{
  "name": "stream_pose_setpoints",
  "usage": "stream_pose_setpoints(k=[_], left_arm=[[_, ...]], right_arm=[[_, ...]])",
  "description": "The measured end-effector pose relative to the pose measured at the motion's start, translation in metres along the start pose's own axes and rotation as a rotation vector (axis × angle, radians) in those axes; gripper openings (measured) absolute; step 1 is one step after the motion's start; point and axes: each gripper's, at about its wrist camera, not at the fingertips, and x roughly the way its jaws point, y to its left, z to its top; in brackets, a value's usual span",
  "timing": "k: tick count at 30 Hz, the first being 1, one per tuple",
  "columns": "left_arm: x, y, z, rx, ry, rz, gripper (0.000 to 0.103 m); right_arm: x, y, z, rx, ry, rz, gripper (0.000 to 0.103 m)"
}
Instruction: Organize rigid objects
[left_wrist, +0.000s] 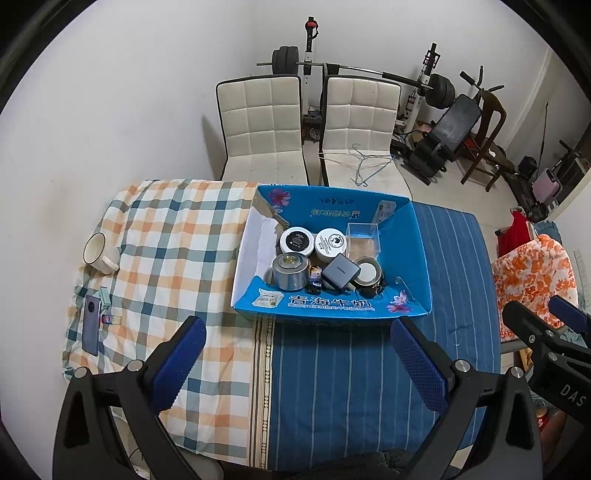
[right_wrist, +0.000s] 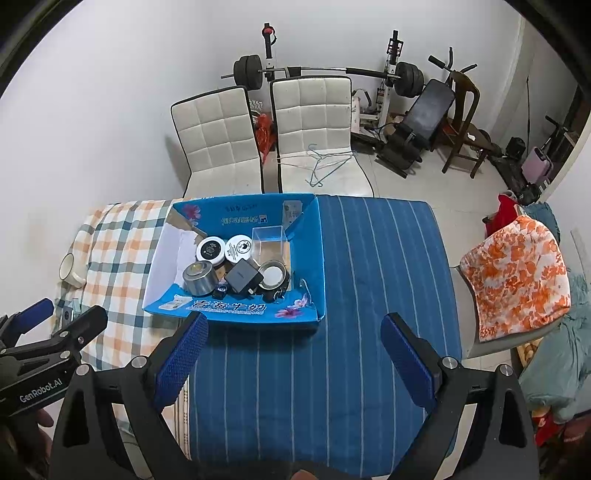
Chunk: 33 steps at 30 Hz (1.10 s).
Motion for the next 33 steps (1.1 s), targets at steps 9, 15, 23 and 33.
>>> stream_pose_setpoints(k=[9, 15, 23, 33], left_arm=[[-0.0008, 0.0003, -0.0003, -0.001, -0.009, 0.005, 0.103], [-0.0005, 0.0022, -0.0012, -0.003, -0.013, 0.01, 0.103], [-0.001, 0.0053, -0.0007, -0.006, -0.009, 0.017, 0.103], [-0.0015, 0.004, 0.0002, -0.003, -0.005, 0.017, 0.103]], right_arm=[[-0.0018, -0.0009, 0.002, -0.003, -0.006, -0.008, 0.097], [-0.0005, -0.0006, 0.0007, -0.004, -0.004, -0.005, 0.097], [0.0012, 0.0002, -0.0016, -0.008, -0.002, -0.005, 0.097], [0.0042, 0.0005, -0.0026, -0.014, -0.005, -0.013, 0.097]])
